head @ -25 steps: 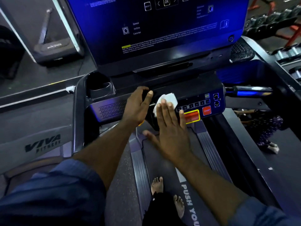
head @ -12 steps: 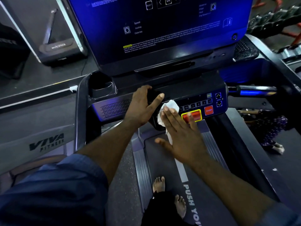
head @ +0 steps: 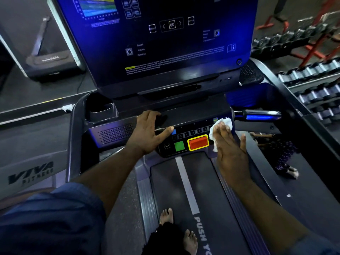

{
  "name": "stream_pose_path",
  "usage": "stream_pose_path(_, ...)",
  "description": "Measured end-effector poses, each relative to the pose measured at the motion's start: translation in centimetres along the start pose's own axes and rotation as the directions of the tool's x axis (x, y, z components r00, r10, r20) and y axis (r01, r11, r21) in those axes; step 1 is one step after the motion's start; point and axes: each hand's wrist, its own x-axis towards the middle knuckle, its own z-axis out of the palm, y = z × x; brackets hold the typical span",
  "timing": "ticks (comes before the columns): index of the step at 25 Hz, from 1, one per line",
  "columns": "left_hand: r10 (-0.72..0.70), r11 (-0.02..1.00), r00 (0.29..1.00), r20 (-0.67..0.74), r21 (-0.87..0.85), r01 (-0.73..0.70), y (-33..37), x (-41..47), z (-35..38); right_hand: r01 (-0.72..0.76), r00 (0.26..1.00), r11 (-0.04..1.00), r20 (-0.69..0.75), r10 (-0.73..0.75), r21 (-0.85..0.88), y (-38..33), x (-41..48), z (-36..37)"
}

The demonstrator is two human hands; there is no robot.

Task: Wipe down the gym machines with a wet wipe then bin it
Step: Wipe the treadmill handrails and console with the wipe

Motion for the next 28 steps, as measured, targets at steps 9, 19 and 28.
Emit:
stream_pose_path(9,-0.073,0.994,0.987,0.143,-0.071,0.084,0.8,1.6,-2.4,0.254,0.949,0.957,-0.228,-0.218,0.141,-1.9,4.4,-0.4)
stream_pose_path(19,0.083,0.980,0.943,-0.323,-0.147,-0.137,1.9,6.9,-16.8,-0.417,0.857,0.138,0.339,0.388,0.898,-18.3,19.3,-9.2)
stream_pose_path(28,-0.008,0.970,0.663,-0.748,-0.167,-0.177,1.4,13.6,-30.6,0.039,0.900,0.434,-0.221,0.375,0.900,-29.2,37.4,-19.6)
